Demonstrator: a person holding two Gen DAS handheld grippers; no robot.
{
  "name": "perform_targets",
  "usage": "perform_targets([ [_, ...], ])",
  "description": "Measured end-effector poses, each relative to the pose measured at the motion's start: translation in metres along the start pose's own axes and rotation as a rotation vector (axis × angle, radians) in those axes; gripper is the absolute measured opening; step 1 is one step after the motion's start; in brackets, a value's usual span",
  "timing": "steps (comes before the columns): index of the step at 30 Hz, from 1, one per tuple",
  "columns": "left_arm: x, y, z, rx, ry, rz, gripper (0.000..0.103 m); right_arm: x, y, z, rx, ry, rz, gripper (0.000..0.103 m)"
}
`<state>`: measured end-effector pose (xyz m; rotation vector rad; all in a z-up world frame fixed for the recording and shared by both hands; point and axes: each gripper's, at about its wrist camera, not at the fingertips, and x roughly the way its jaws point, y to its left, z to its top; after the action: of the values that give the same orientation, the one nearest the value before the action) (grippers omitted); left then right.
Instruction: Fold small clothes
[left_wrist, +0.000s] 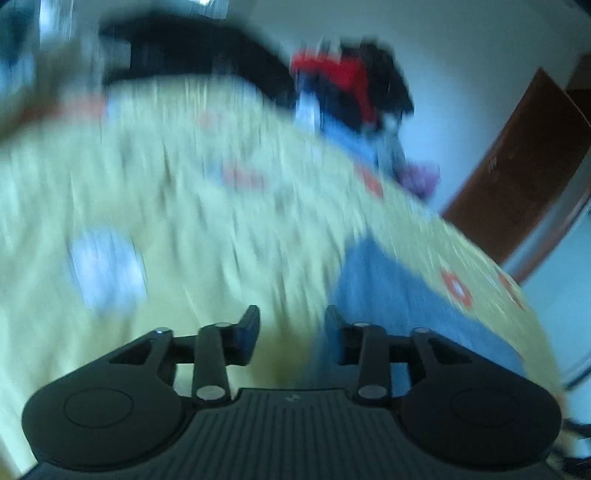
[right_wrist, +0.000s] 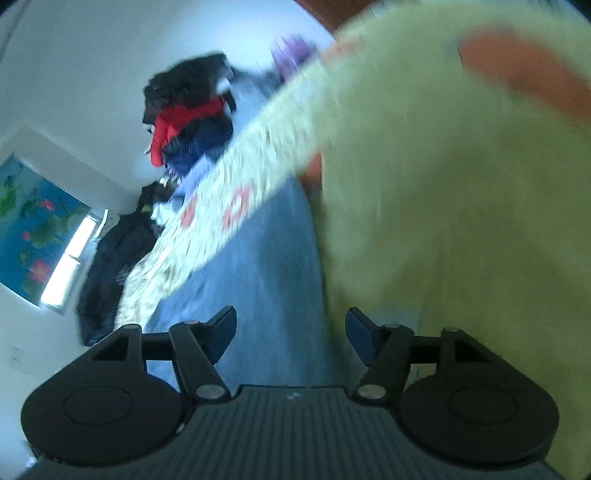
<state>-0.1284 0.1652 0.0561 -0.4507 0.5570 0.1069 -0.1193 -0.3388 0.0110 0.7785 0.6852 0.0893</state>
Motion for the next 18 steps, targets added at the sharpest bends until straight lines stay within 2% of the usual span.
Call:
perform_targets([
  [1,0.000,-0.008,0.008,0.046,-0.045,0.009,0.066,0.002,0.006,0.008,-0.050,-0.019,-0.014,0.070],
  [3,0.014,-0.035,0.022,0.181,-0.077,-0.028,0.088,0.019,0.020,0.027,-0.161,-0.024,-0.027,0.070],
  [5,0.041,-0.066,0.027,0.358,-0.124,-0.087,0.088,0.049,0.029,0.046,-0.260,0.008,-0.056,0.071],
  [7,0.077,-0.093,0.034,0.463,-0.107,-0.054,0.087,0.087,0.038,0.062,-0.342,0.026,-0.106,0.071],
  [9,0.118,-0.110,0.042,0.479,-0.062,-0.046,0.087,0.121,0.044,0.078,-0.405,0.039,-0.147,0.070],
  [13,0.192,-0.125,0.052,0.442,0.076,-0.016,0.087,0.169,0.057,0.093,-0.494,0.054,-0.219,0.070],
  [16,0.226,-0.128,0.048,0.454,0.198,-0.028,0.086,0.194,0.064,0.097,-0.527,0.115,-0.226,0.070],
  [18,0.234,-0.129,0.040,0.468,0.218,-0.032,0.086,0.200,0.065,0.096,-0.545,0.129,-0.228,0.070],
])
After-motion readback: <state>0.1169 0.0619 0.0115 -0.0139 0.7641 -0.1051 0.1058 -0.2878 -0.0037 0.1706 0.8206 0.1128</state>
